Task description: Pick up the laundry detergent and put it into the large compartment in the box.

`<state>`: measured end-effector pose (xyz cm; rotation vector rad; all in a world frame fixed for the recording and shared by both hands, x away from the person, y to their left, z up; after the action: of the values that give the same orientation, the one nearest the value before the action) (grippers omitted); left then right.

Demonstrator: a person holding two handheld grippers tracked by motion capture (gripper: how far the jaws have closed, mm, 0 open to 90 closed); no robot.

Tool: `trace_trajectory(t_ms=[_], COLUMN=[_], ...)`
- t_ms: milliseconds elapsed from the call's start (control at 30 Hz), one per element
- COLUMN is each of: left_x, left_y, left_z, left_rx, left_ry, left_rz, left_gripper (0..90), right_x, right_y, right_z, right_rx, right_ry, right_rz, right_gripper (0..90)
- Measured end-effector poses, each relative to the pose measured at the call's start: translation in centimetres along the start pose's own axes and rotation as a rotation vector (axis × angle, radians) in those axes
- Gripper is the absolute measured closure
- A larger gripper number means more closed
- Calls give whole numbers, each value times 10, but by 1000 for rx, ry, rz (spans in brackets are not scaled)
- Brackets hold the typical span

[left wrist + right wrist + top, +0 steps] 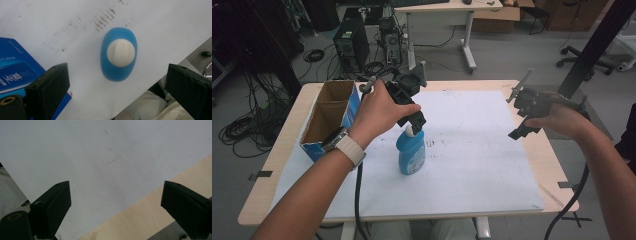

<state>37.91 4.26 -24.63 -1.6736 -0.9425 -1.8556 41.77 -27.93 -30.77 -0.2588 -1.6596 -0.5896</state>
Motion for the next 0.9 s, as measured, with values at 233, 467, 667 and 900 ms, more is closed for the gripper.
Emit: trace_trajectory(t_ms=[233,467,667,900], left_x=[-9,-23,-31,-38], left_y=[2,4,5,4], left_z=[0,0,0,1], left_rx=[2,1,0,4], left_ry=[-11,-17,-21,-17], left_rz=[3,7,4,1], left_gripper=[56,57,57,57], right_x=[-1,-1,-1,-2], right_y=[1,1,1,1], right_z=[0,0,-1,-1], right_rx=[3,1,2,4], right_ry=[1,0,2,1], right_rz=[0,1,0,1], right_gripper=[91,92,92,92])
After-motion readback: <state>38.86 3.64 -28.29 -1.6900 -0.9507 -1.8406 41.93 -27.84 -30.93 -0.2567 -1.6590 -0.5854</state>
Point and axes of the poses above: each handheld gripper's, and its own axes: x roughly backward along the jaws, y roughly out of its top, z roughly to its left, the point moved 5 cm from there along -x, roughly forward along the jaws, and after that the axes turned 1 degree about -x, right-handed, at the moved point
